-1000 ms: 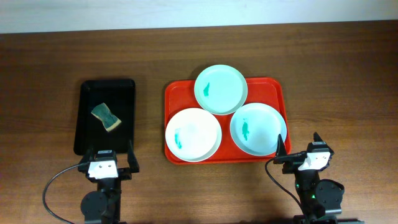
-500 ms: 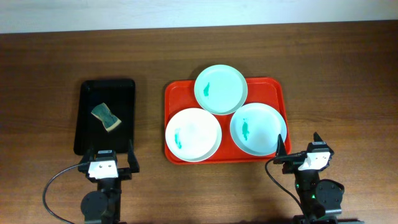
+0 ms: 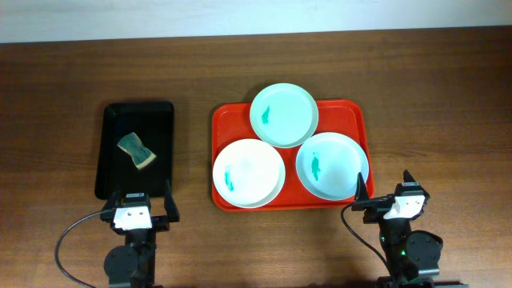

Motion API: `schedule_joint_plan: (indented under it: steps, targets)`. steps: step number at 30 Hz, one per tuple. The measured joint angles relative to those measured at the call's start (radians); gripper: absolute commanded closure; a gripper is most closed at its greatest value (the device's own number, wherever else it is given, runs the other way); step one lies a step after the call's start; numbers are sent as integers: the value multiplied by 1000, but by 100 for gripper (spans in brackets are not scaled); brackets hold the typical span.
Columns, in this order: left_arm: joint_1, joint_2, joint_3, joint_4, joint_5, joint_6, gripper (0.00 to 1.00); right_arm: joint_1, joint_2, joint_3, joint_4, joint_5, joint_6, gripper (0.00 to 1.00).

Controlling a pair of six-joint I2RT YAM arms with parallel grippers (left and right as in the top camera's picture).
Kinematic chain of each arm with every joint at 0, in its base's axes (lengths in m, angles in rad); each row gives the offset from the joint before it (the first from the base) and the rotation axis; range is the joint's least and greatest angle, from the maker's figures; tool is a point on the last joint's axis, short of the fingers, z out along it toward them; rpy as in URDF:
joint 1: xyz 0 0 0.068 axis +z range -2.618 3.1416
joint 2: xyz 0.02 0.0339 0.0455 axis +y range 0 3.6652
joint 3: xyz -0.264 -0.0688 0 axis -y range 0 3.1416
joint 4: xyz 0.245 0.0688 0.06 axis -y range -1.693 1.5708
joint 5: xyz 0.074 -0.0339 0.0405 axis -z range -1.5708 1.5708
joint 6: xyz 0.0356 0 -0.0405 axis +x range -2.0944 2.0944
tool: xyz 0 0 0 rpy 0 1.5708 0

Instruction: Clean dirty plates on tray and stack at the side

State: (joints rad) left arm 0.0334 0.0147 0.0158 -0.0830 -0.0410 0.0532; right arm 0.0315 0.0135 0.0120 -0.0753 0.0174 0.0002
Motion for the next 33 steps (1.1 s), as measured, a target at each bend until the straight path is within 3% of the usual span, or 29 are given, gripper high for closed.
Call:
schedule_joint_plan:
  steps: [7,13,16,20,23,27,33]
  targets:
    - [0,0,-1,18,21,-3,1,0,0,0,0,0,0,2]
    - [-1,0,-3,85,393,-75,1,0,0,0,0,0,-1,1]
    - [-3,2,-6,289,687,-95,1,0,0,0,1,0,0,1]
    - [-3,-2,-2,640,867,-185,1,0,0,0,0,-3,0,1]
    - [-4,-3,16,731,878,-257,1,0,0,0,0,-3,0,1]
    - [-4,3,127,594,760,-282,1,0,0,0,0,-3,0,2]
    - [-4,133,408,315,510,-109,1,0,0,0,0,-3,0,2]
